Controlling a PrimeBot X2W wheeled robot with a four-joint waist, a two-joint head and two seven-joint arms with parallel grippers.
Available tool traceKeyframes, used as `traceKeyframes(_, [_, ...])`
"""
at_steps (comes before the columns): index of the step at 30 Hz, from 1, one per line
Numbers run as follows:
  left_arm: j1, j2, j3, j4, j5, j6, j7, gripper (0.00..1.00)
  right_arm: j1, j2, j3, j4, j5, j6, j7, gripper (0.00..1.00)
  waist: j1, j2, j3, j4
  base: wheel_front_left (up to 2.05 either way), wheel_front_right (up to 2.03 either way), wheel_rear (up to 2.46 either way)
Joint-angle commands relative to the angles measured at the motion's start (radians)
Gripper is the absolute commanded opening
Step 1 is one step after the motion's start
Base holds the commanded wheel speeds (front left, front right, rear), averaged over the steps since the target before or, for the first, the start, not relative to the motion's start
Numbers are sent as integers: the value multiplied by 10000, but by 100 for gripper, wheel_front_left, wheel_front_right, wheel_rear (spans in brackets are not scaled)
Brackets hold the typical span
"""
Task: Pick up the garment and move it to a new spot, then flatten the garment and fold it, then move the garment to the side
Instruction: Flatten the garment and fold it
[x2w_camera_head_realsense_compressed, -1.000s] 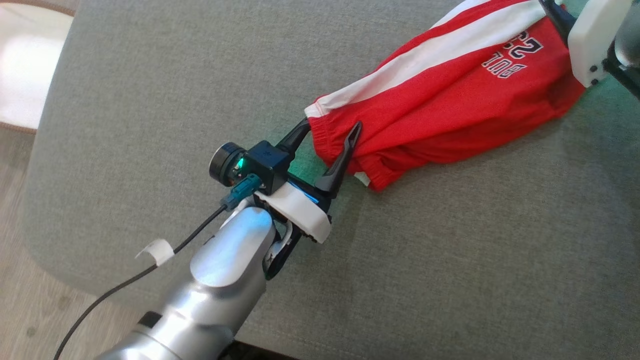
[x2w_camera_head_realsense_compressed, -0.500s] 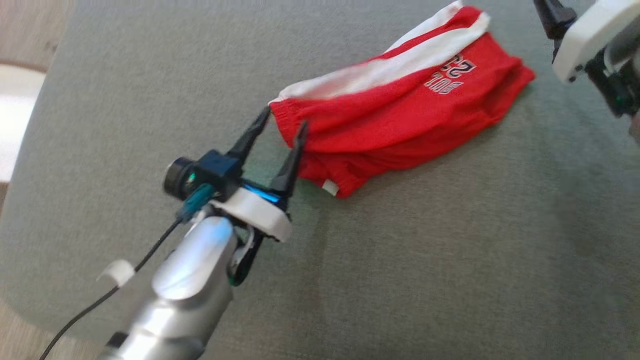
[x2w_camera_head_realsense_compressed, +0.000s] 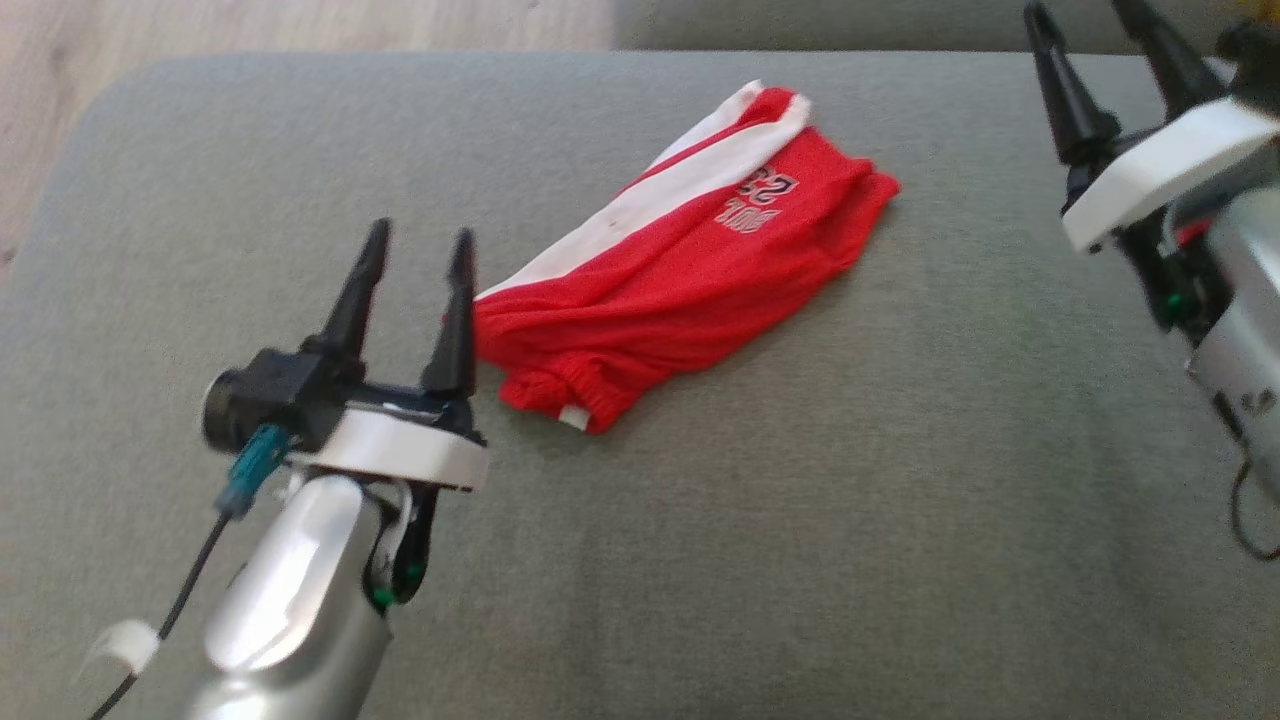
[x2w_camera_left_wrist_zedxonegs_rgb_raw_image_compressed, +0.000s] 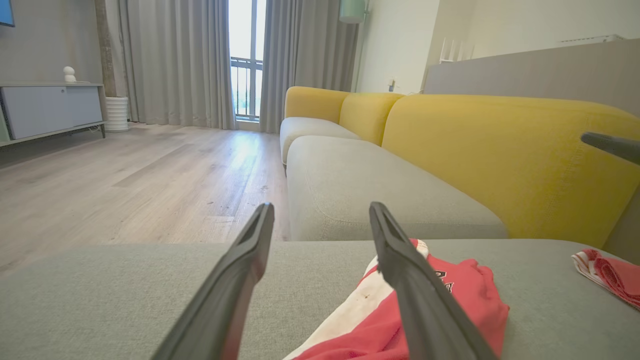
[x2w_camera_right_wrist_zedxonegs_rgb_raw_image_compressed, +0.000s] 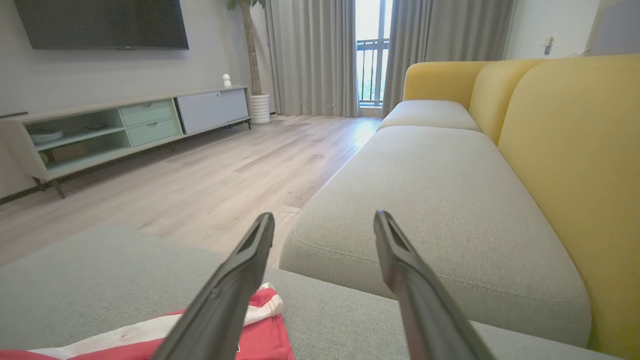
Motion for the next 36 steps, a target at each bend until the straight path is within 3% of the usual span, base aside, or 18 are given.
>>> traceKeyframes(1, [-39,323,552,-477,-103,107,-64,100,339,133,-411,-318,-248,65,-126,100,2,0,-309,-384,0,0,0])
traceKeyframes(7, [1117,264,1240,-1160,-90,393,-64,100,2476,1259,-2900,-1014,-2219,65,-132,100,2,0,-644,-915,0,0,0])
traceKeyframes(12, [2013,-8,1918,-1571,220,419,-64,100,4593,2642,-5216,-2091,-3916,65,-134,100,2,0,-889,-1214,0,0,0])
traceKeyframes(19, [2832,-450,2533,-1596,689,97,-64,100,6449,3849,-6596,-3571,-5495,65,226,100,2,0,-1067,-1384,0,0,0])
traceKeyframes(28, [2579,-821,2816,-1564,1224,-419,-64,100,6924,4203,-7384,-5129,-6026,65,1466,100,2,0,-427,-812,0,0,0])
traceKeyframes(36, [2124,-1135,2756,-1328,1440,-756,-64,100,6006,4352,-8133,-4724,-4917,65,3090,100,2,0,498,208,0,0,0])
